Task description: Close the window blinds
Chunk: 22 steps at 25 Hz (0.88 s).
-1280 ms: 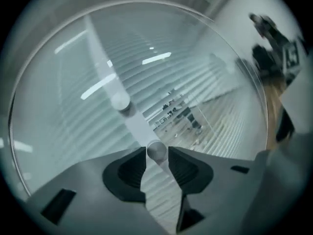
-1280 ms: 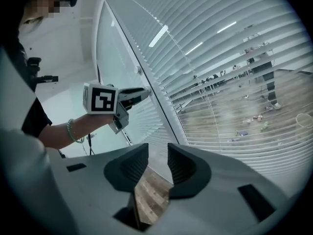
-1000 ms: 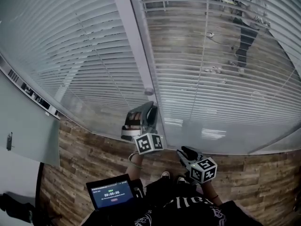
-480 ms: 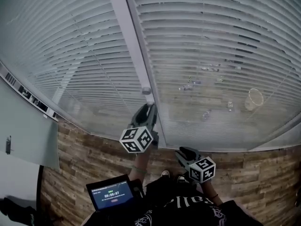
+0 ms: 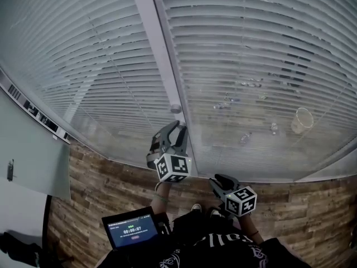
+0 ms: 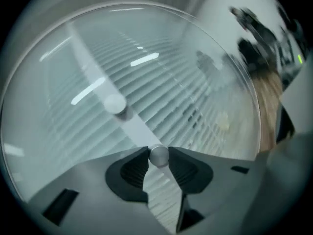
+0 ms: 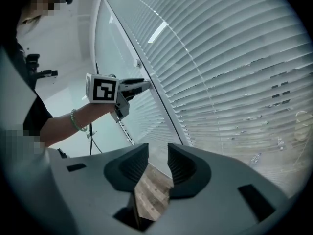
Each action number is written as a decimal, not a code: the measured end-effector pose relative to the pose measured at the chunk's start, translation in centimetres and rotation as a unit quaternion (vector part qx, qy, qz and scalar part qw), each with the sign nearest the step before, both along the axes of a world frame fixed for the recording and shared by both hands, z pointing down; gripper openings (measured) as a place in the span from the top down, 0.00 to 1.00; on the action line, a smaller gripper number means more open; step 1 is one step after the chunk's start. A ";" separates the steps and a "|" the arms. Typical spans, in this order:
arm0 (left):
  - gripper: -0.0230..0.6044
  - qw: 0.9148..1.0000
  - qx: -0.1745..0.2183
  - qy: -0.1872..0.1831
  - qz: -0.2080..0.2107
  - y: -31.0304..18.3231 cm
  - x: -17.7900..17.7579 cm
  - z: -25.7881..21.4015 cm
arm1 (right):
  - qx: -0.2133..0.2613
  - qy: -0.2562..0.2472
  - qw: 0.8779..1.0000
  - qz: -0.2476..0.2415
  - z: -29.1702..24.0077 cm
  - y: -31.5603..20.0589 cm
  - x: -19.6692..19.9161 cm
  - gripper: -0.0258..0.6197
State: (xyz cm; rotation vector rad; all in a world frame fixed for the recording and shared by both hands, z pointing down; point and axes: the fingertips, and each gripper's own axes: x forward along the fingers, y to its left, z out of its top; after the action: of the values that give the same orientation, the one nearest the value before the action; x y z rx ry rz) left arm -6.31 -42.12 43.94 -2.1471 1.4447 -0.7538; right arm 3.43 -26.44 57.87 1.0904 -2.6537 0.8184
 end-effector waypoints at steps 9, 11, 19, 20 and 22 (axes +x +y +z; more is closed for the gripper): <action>0.76 0.629 -0.188 0.754 0.013 -0.5 -1.5 -0.3 | -0.006 -0.003 1.000 0.010 0.3 0.0 1.2 0.75; 0.76 0.642 -0.185 0.744 0.017 -0.5 -1.4 -0.5 | -0.008 -0.006 1.000 0.011 0.3 0.1 1.4 0.75; 0.76 0.785 -0.174 0.595 0.010 3.0 0.1 0.9 | -0.011 -0.003 1.000 -0.006 -1.1 1.6 2.0 0.75; 0.76 0.789 -0.183 0.586 0.007 4.1 0.5 1.6 | -0.014 -0.002 1.000 -0.011 -1.2 2.0 2.1 0.75; 0.76 0.797 -0.205 0.569 -0.001 6.5 1.3 3.9 | -0.021 -0.002 1.000 -0.021 -0.8 2.9 2.1 0.75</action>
State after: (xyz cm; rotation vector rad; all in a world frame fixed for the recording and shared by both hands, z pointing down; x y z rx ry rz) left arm -5.00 -35.59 47.82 -3.1658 1.8833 0.4518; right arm 5.55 -23.58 57.04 1.0197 -2.6420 0.8642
